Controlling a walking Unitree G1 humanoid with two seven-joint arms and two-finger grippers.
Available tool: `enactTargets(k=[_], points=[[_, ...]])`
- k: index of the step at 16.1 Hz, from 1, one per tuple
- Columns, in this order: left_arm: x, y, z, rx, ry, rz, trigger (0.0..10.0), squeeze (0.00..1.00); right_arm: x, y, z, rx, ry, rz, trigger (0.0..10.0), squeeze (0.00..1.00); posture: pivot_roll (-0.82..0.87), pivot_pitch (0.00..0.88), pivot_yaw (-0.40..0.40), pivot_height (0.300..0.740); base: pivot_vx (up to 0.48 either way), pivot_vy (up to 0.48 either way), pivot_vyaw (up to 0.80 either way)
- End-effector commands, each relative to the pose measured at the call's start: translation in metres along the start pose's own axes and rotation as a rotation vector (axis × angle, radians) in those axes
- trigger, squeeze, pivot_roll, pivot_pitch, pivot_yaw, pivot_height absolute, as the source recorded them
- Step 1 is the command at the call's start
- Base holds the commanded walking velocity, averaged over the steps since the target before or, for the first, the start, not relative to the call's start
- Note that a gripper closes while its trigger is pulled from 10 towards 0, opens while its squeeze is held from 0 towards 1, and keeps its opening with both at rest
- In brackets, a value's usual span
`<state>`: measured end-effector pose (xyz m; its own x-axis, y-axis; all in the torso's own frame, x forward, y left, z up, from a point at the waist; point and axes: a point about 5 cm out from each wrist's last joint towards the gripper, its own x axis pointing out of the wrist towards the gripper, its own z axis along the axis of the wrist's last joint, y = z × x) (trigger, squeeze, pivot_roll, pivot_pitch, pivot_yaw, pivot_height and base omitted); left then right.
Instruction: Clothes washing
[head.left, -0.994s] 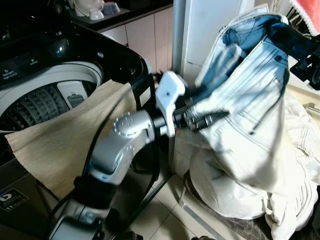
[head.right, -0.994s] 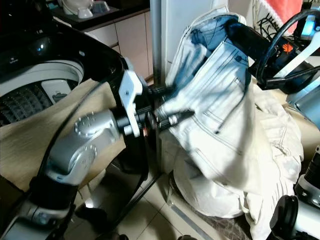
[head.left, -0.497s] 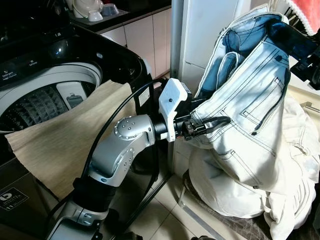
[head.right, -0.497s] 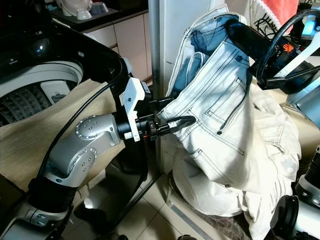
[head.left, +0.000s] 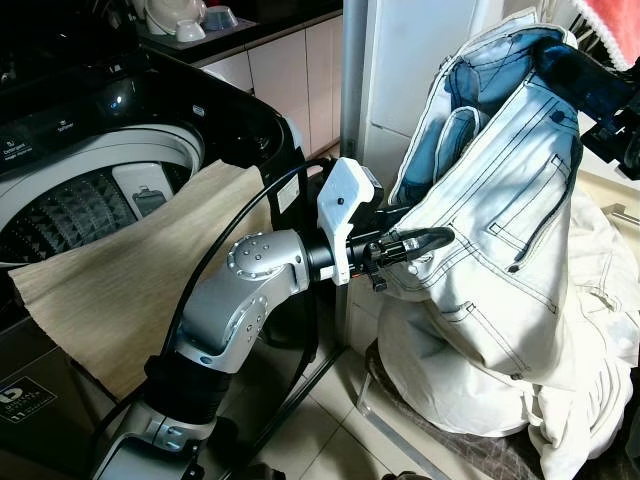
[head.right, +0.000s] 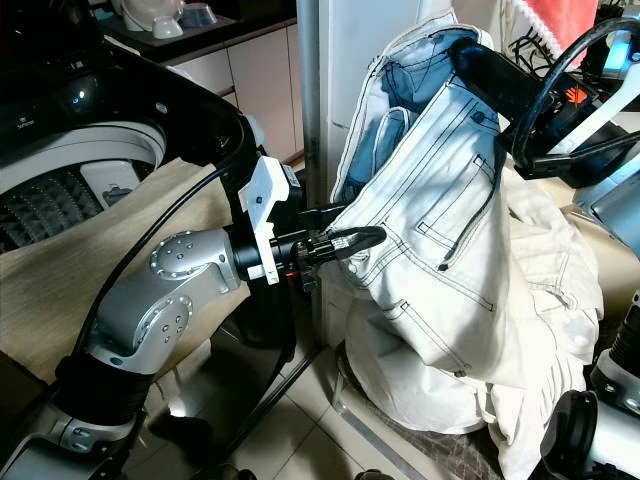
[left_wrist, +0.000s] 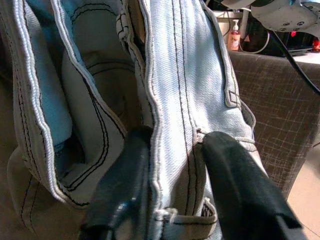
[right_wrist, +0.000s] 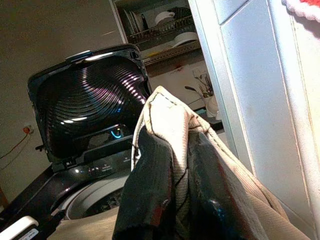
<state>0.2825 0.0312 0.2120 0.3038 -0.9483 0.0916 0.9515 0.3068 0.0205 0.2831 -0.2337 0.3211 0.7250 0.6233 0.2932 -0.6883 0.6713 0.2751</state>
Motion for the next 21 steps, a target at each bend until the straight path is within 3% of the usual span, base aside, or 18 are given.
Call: enactTargets(k=[1, 8, 9, 10, 12, 15, 16, 17, 18, 19, 20, 21], points=[[-0.003, 0.0, 0.001, -0.004, 0.0, -0.001, 0.0, 0.0, 0.002, 0.008, 0.011, -0.043, -0.044, 0.033, 0.0, 0.0, -0.13, 0.0, 0.054, 0.74, 0.0, 0.0, 0.0], [-0.005, 0.001, 0.001, -0.006, -0.006, 0.007, 0.0, 0.0, 0.002, 0.009, 0.01, -0.046, -0.044, 0.036, 0.0, 0.0, -0.13, 0.0, 0.055, 0.74, 0.0, 0.0, 0.0], [-0.006, 0.003, 0.003, -0.011, -0.017, 0.019, 0.0, 0.0, 0.002, 0.008, 0.011, -0.061, -0.046, 0.029, 0.0, 0.17, -0.13, 0.0, 0.055, 0.74, 0.0, 0.0, 0.0], [-0.006, 0.006, 0.005, -0.007, -0.024, 0.036, 0.0, 0.0, 0.003, 0.007, 0.011, -0.062, -0.044, 0.021, 10.0, 1.0, -0.13, 0.0, 0.055, 0.74, 0.0, 0.0, 0.0], [-0.01, 0.015, 0.014, 0.003, -0.067, 0.09, 0.0, 0.0, 0.002, 0.009, 0.01, -0.047, -0.048, 0.046, 10.0, 1.0, -0.13, 0.0, 0.055, 0.74, 0.0, 0.0, 0.0], [-0.022, 0.046, 0.049, 0.034, -0.193, 0.243, 0.0, 0.0, 0.001, 0.009, 0.008, -0.08, -0.032, 0.014, 10.0, 1.0, -0.12, 0.0, 0.059, 0.74, 0.0, 0.0, 0.0], [-0.028, 0.058, 0.062, 0.074, -0.224, 0.302, 0.0, 0.0, 0.001, 0.009, 0.008, -0.093, -0.03, 0.014, 10.0, 0.0, -0.12, 0.0, 0.061, 0.74, 0.0, 0.0, 0.0], [-0.049, 0.089, 0.105, 0.21, -0.291, 0.461, 0.0, 0.0, 0.0, 0.015, 0.006, -0.114, -0.028, 0.055, 10.0, 0.0, -0.11, 0.0, 0.058, 0.74, 0.0, 0.0, 0.0], [-0.058, 0.1, 0.124, 0.272, -0.308, 0.519, 0.0, 0.0, 0.0, 0.018, 0.005, -0.119, -0.024, 0.074, 10.0, 0.0, -0.11, 0.0, 0.058, 0.74, 0.0, 0.0, 0.0], [-0.081, 0.123, 0.169, 0.44, -0.336, 0.697, 0.0, 0.0, 0.001, 0.022, 0.003, -0.13, -0.014, 0.099, 10.0, 0.0, -0.1, 0.0, 0.057, 0.74, 0.0, 0.0, 0.0], [-0.105, 0.131, 0.218, 0.653, -0.363, 0.873, 0.0, 0.0, 0.003, 0.024, 0.001, -0.133, -0.011, 0.105, 10.0, 0.0, -0.09, 0.0, 0.062, 0.74, 0.0, 0.0, 0.0], [-0.125, 0.126, 0.263, 0.788, -0.456, 0.985, 0.0, 0.0, 0.004, 0.023, 0.0, -0.136, -0.014, 0.099, 10.0, 0.0, -0.09, 0.0, 0.066, 0.74, 0.0, 0.0, 0.0]])
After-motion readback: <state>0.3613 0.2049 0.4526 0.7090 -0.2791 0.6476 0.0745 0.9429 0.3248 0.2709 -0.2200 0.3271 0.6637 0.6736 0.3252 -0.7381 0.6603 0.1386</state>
